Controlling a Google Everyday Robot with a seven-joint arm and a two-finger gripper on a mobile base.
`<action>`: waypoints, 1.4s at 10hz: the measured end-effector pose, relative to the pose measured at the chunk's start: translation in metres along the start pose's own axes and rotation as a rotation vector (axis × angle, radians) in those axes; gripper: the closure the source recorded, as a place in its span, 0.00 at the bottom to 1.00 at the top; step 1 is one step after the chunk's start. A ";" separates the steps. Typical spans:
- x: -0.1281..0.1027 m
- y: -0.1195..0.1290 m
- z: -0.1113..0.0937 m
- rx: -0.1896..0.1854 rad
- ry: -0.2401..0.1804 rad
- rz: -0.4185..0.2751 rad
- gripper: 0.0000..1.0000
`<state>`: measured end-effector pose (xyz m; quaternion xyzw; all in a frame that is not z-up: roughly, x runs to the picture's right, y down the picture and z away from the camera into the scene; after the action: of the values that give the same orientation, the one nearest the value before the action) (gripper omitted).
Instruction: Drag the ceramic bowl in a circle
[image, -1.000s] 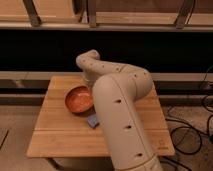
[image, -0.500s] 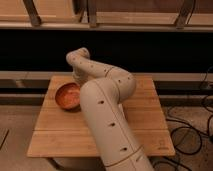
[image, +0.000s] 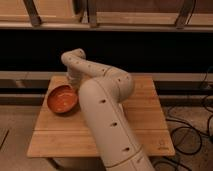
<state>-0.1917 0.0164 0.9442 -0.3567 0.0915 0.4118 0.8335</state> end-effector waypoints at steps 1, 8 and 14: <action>0.012 -0.001 0.000 0.003 0.020 0.009 1.00; 0.105 -0.089 -0.008 0.152 0.145 0.231 1.00; 0.038 -0.087 0.009 0.157 0.074 0.106 1.00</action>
<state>-0.1034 0.0101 0.9789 -0.2999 0.1728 0.4336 0.8319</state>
